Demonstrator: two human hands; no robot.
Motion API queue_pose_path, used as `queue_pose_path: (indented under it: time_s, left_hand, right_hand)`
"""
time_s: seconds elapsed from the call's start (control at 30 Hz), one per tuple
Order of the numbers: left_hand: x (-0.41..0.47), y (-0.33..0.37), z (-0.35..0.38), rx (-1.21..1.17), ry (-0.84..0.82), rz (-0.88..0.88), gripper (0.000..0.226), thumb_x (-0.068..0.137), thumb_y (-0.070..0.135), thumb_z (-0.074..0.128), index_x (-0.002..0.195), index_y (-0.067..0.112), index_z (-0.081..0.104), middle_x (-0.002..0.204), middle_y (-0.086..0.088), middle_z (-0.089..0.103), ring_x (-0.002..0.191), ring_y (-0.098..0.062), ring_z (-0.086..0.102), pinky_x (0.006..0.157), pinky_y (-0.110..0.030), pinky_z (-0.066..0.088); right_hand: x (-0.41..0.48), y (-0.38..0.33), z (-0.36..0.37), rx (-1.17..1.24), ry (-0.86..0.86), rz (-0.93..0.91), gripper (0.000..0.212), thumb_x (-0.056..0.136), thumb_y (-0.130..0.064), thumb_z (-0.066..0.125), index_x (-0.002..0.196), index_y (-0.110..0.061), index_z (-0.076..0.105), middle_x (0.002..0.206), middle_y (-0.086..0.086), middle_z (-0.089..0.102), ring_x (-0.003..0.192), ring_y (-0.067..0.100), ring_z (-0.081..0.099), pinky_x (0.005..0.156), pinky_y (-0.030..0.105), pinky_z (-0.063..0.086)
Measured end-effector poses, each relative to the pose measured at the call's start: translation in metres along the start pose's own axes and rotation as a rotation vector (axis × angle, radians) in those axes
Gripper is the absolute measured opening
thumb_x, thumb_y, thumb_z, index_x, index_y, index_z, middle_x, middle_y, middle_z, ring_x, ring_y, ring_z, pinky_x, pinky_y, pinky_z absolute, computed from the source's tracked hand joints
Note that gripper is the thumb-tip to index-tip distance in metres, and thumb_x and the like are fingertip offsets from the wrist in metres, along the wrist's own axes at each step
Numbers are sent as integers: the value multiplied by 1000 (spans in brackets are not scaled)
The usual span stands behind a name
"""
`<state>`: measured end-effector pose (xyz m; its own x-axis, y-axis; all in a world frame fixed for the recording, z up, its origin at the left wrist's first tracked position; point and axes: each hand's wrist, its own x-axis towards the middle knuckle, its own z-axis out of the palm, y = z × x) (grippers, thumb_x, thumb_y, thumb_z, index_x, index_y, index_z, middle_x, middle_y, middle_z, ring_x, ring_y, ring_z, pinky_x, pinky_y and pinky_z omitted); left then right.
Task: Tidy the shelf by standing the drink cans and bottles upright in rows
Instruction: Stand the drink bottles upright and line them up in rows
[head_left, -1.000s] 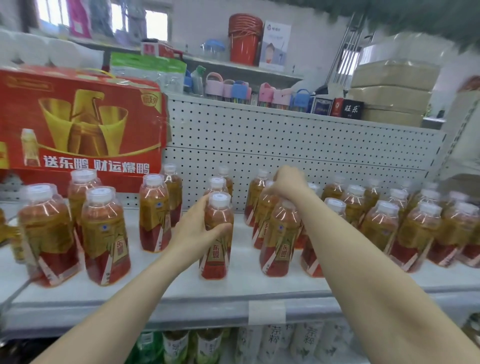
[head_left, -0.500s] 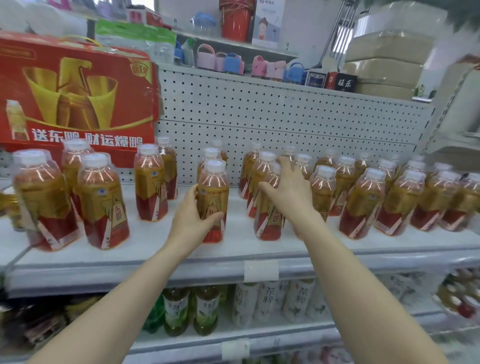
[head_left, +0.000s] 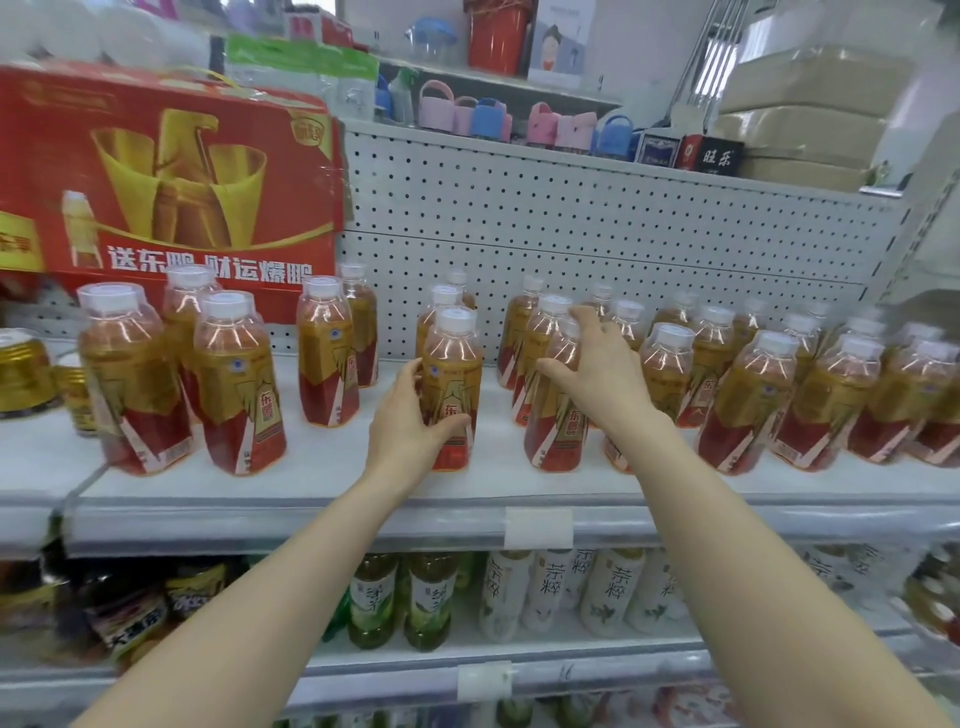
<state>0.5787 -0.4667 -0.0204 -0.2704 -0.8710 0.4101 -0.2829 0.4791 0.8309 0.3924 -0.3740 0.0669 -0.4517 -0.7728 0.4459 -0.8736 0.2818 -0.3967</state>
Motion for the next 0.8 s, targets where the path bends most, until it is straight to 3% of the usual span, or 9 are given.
queue_pose_path:
  time_s: [0.17, 0.3, 0.37, 0.47, 0.67, 0.8]
  left_hand:
    - [2, 0, -3, -14, -48, -21, 81, 78, 37, 79, 145, 27, 35, 139, 6, 54, 125, -16, 52, 104, -45, 47]
    - [7, 9, -17, -61, -12, 19, 60, 92, 57, 53, 141, 25, 43, 134, 6, 55, 116, -8, 52, 101, -39, 47]
    - [23, 18, -27, 2, 90, 81, 55, 98, 53, 43, 142, 19, 44, 137, 1, 53, 115, -8, 51, 101, -36, 46]
    - [59, 38, -42, 76, 126, 143, 48, 103, 36, 45, 146, 15, 42, 143, -3, 50, 121, -13, 51, 99, -31, 43]
    - [118, 56, -43, 224, -178, 41, 59, 97, 33, 58, 150, 17, 37, 151, -4, 44, 133, -24, 47, 106, -41, 41]
    - [132, 52, -36, 184, -288, 0, 62, 93, 24, 65, 148, 13, 39, 143, -10, 51, 123, -26, 54, 99, -39, 48]
  right_hand:
    - [1, 1, -1, -72, 0, -15, 66, 92, -50, 61, 144, -24, 31, 141, 16, 42, 120, 40, 52, 91, 44, 45]
    - [13, 0, -8, -107, 63, -22, 60, 96, -59, 41, 144, -22, 39, 144, 12, 42, 122, 37, 52, 92, 46, 45]
    - [23, -1, -13, -121, 70, -38, 59, 97, -56, 39, 145, -22, 40, 143, 11, 43, 123, 35, 52, 92, 46, 45]
    - [31, -5, -16, -189, 30, -45, 58, 99, -55, 38, 145, -19, 44, 142, 10, 48, 123, 33, 52, 90, 43, 45]
    - [21, 3, -2, -186, 30, -95, 53, 94, -53, 50, 138, -22, 47, 132, 4, 52, 110, 29, 59, 76, 36, 44]
    - [21, 7, 4, -164, 81, -106, 51, 93, -54, 53, 134, -24, 48, 128, 2, 51, 104, 27, 60, 72, 32, 41]
